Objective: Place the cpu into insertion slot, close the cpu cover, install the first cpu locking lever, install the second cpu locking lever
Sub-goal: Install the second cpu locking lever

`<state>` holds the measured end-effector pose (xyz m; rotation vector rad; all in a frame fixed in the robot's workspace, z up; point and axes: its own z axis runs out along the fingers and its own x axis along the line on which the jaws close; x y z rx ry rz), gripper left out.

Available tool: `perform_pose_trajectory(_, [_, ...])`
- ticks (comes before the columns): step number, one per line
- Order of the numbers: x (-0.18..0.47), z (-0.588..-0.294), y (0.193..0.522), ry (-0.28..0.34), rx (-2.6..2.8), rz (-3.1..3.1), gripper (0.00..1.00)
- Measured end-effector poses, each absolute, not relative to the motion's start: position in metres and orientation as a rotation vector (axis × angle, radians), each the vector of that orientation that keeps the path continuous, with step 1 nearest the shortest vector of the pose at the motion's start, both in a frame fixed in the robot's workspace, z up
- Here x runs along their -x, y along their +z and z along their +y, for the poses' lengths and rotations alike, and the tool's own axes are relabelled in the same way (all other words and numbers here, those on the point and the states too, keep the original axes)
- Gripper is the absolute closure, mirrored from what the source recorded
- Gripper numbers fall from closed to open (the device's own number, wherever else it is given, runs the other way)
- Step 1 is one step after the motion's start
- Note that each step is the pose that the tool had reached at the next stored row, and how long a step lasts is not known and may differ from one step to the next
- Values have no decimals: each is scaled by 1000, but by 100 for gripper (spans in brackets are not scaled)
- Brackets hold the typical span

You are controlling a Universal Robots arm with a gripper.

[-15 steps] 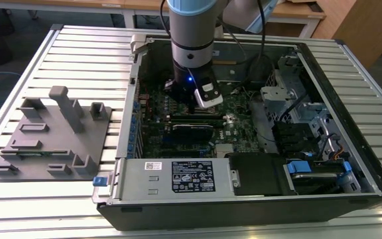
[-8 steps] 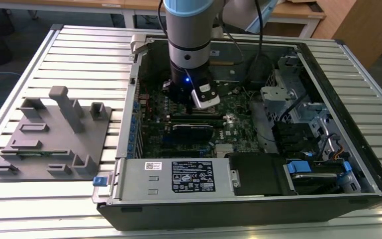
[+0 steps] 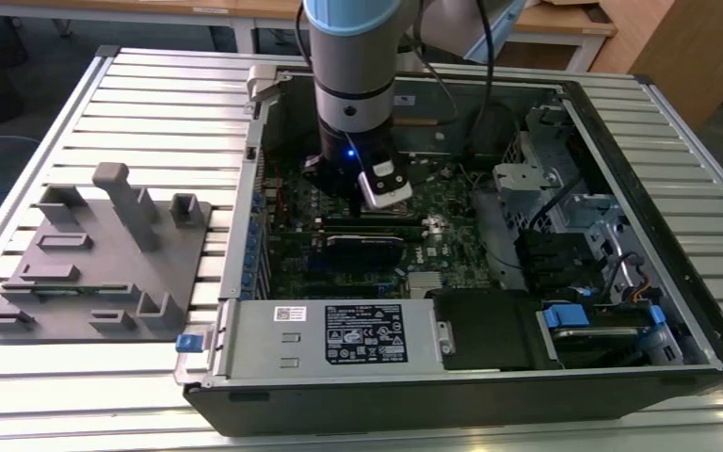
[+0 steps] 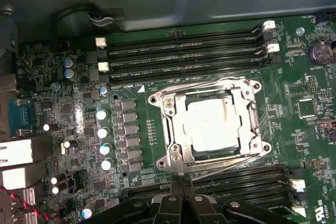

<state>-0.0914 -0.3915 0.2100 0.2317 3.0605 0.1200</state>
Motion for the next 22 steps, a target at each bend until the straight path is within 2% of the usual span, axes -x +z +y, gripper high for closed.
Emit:
perform_pose_trajectory(4, [92, -391, 209, 139, -227, 3061, 90])
perform_pose_trajectory(22, [95, -391, 203, 141, -227, 3061, 90])
